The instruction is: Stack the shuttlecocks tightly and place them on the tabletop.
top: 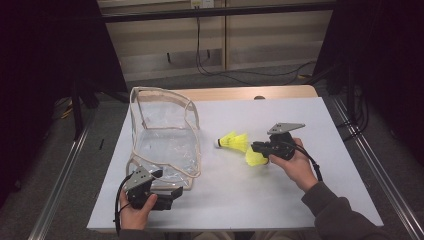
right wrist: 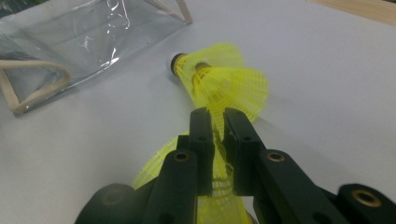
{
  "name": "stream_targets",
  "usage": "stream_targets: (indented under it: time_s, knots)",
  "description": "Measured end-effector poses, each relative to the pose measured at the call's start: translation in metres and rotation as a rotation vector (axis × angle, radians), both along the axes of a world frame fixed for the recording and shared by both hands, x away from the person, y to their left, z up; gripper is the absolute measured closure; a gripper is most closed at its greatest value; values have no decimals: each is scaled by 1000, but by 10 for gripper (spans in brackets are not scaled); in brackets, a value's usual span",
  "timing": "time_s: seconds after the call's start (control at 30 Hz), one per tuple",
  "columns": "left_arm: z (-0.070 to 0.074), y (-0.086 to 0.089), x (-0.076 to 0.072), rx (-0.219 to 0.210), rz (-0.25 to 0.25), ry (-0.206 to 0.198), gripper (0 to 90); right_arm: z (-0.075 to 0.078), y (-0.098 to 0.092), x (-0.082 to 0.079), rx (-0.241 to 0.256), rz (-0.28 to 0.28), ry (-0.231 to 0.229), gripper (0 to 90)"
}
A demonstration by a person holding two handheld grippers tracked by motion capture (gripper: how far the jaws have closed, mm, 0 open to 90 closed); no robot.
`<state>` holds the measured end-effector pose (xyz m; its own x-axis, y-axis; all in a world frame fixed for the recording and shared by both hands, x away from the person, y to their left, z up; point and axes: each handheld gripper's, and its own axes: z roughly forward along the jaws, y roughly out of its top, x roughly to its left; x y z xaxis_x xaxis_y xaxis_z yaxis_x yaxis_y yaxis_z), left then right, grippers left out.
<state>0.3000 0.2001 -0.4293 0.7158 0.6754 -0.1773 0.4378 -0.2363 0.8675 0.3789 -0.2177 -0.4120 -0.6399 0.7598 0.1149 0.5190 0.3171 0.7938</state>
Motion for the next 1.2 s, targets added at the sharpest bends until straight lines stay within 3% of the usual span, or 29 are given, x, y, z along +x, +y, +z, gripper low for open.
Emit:
stream_targets:
  time_s: [0.13, 0.47, 0.97, 1.03, 1.2]
  knots:
    - [0, 0, 0, 0, 0, 0, 30, -2, -6, 1, -14, -29, -10, 730]
    - [0, 0, 0, 1, 1, -1, 30, 7, -30, 1, -42, -111, -51, 639]
    - [0, 0, 0, 1, 1, -2, 31, 3, -64, 3, -109, -230, -83, 644]
    - [0, 0, 0, 0, 1, -2, 30, 3, -67, 3, -114, -238, -90, 675]
    - [0, 0, 0, -2, 1, -1, 30, -2, -70, 1, -110, -221, -70, 864]
